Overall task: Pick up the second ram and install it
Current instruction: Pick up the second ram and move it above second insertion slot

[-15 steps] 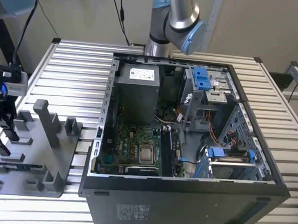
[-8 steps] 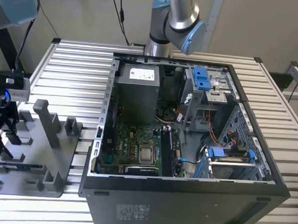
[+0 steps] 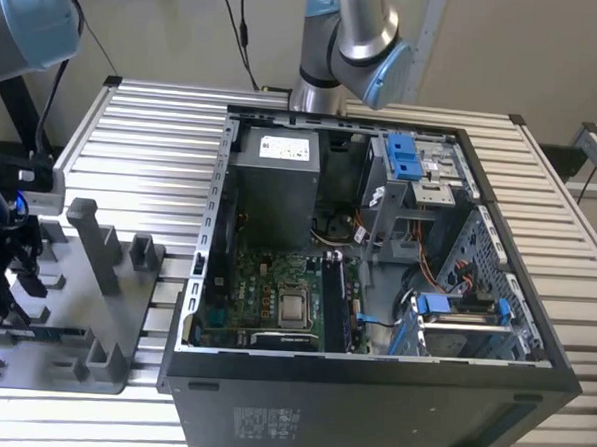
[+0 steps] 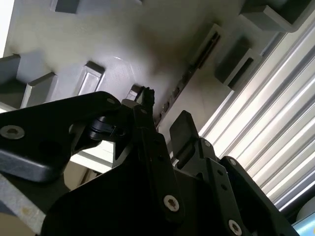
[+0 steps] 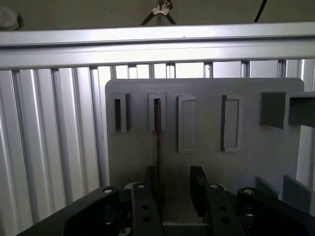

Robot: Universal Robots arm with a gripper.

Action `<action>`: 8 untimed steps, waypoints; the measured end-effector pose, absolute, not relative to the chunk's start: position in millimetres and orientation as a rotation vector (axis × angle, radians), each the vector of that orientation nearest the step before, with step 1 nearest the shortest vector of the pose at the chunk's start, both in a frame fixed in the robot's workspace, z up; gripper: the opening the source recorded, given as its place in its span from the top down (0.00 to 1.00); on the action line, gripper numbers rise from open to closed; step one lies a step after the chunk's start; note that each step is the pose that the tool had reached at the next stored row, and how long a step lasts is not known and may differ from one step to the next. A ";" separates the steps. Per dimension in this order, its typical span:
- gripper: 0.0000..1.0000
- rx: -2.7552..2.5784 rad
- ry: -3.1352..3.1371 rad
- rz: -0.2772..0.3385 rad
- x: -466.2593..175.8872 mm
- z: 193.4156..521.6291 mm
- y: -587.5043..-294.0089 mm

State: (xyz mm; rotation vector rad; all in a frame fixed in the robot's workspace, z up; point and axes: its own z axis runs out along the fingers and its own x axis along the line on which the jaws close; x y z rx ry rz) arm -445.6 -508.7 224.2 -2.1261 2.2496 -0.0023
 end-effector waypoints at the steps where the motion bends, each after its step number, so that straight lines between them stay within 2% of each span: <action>1: 0.58 -2.126 2.250 -0.002 -445.6 222.4 -508.7; 8: 0.58 -2.132 2.244 -0.002 -445.8 212.5 -510.5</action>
